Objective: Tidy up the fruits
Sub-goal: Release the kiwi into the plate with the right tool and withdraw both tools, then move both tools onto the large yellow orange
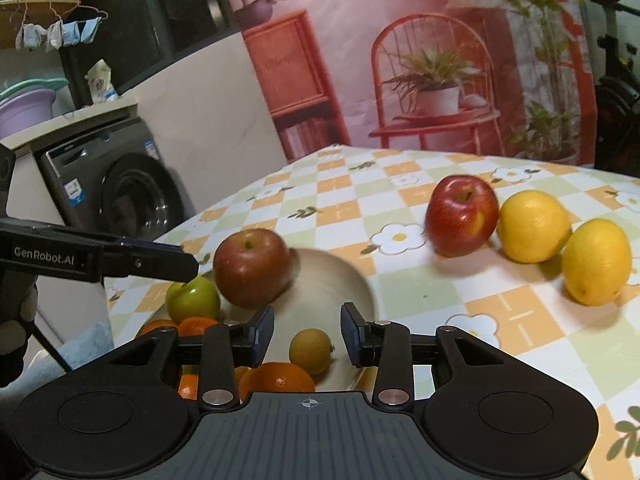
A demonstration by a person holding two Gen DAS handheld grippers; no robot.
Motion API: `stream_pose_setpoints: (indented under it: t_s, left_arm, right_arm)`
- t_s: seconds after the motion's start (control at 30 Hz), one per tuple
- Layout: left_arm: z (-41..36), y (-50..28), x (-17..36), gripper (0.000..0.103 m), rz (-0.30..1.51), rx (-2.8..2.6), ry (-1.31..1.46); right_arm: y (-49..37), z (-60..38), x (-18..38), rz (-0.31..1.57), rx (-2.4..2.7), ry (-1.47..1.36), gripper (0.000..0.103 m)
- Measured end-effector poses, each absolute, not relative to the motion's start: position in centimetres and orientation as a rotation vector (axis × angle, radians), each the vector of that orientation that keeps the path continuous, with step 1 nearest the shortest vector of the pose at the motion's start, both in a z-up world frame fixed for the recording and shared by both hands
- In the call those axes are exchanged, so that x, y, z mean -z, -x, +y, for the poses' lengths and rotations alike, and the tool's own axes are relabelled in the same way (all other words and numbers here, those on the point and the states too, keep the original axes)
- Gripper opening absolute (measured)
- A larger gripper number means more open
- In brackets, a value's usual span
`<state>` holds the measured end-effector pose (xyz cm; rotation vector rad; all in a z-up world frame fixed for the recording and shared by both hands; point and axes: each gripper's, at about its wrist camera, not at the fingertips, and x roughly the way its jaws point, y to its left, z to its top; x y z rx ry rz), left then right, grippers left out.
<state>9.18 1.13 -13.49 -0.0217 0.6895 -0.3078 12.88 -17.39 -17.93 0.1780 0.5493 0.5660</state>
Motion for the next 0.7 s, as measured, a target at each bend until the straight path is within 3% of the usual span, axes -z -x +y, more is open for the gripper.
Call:
stream_pose_setpoints:
  t_s: [0.37, 0.53, 0.7]
  left_arm:
    - [-0.1, -10.1, 12.7, 0.038, 0.633, 0.305, 0.014]
    - [-2.0, -11.0, 11.7, 0.038, 0.593, 0.341, 0.001]
    - [-4.1, -12.0, 11.1, 0.038, 0.569, 0.378, -0.002]
  right_arm:
    - [-12.6, -21.9, 16.9, 0.449, -0.391, -0.198, 0.037]
    - [-12.3, -24.7, 16.6, 0.401, -0.291, -0.190, 0.049]
    - [-12.3, -27.0, 17.0, 0.389, -0.210, -0.155, 0.051]
